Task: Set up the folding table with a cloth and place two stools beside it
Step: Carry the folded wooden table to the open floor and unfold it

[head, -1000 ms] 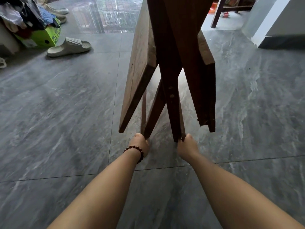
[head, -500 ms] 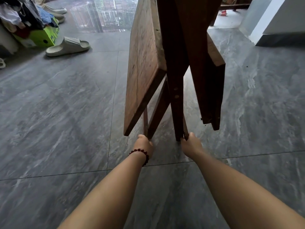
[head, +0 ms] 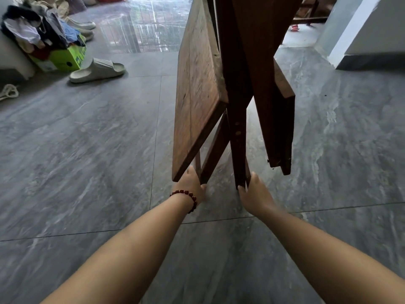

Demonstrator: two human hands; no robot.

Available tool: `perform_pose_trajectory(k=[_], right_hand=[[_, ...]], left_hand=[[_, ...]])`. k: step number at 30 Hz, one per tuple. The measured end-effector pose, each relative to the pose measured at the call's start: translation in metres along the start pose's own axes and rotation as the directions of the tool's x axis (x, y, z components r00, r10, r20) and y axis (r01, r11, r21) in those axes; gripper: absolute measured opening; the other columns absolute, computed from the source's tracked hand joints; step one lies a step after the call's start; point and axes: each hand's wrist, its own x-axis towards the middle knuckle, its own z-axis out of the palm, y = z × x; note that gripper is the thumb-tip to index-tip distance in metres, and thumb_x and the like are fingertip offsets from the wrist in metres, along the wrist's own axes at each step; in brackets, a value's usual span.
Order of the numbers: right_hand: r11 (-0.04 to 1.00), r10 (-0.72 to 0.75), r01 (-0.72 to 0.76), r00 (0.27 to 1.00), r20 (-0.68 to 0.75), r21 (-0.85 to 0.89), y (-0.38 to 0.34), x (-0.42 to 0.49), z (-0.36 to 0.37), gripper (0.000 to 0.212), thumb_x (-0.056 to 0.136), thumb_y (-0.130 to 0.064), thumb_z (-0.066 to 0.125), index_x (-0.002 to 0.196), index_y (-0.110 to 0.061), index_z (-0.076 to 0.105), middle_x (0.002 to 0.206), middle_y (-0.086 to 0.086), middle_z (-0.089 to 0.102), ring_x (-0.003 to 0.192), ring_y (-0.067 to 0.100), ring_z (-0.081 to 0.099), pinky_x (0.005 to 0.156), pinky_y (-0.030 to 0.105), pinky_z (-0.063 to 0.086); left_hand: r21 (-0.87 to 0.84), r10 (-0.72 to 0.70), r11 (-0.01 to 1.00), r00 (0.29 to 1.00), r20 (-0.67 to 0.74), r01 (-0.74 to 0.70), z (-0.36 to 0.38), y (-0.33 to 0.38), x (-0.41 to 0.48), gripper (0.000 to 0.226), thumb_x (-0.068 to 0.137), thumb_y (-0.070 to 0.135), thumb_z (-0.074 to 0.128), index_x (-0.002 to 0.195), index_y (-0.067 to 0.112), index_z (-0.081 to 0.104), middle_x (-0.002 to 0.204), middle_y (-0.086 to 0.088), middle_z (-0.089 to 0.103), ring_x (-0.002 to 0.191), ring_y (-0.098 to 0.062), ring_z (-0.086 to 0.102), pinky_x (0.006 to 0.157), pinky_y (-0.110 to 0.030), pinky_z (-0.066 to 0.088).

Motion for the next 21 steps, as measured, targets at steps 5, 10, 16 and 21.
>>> perform_pose_trajectory(k=[5,10,16,21], right_hand=[[0.996,-0.074,0.073,0.997,-0.019,-0.044,-0.017,-0.007,-0.008,0.058,0.093,-0.027,0.053,0.142,-0.009,0.028,0.135,0.014,0.043,0.121,0.028,0.050,0.097,0.040,0.048],[1.000,-0.028,0.028,0.999,-0.041,-0.001,-0.043,-0.024,-0.010,0.053,0.094,-0.029,0.052,0.138,-0.006,0.033,0.134,0.013,0.042,0.120,0.027,0.049,0.097,0.038,0.048],[0.996,0.033,-0.036,0.999,0.036,0.081,-0.077,-0.066,-0.033,0.048,0.095,-0.026,0.050,0.138,-0.011,0.035,0.135,0.011,0.048,0.121,0.026,0.051,0.097,0.042,0.049],[0.991,0.043,-0.055,0.995,0.091,0.124,-0.114,-0.101,-0.072,0.053,0.096,-0.027,0.048,0.144,-0.013,0.032,0.146,0.008,0.039,0.132,0.026,0.041,0.106,0.041,0.038]], left_hand=[[0.015,0.028,1.000,0.998,-0.049,-0.027,-0.011,0.012,-0.007,0.067,0.087,0.034,0.060,0.139,0.009,0.026,0.137,-0.012,0.036,0.123,-0.030,0.043,0.099,-0.043,0.044],[0.039,0.054,0.998,0.999,-0.008,-0.054,-0.022,0.019,-0.029,0.065,0.089,0.035,0.057,0.139,0.012,0.024,0.139,-0.010,0.033,0.120,-0.028,0.046,0.092,-0.043,0.048],[0.076,0.067,0.994,0.994,0.081,-0.073,-0.053,0.038,-0.063,0.061,0.090,0.035,0.056,0.137,0.008,0.027,0.139,-0.015,0.035,0.118,-0.027,0.050,0.096,-0.039,0.047],[0.006,0.027,1.000,0.990,0.136,-0.028,-0.089,0.065,-0.094,0.056,0.090,0.034,0.055,0.135,0.009,0.032,0.137,-0.013,0.042,0.121,-0.027,0.048,0.097,-0.041,0.046]])
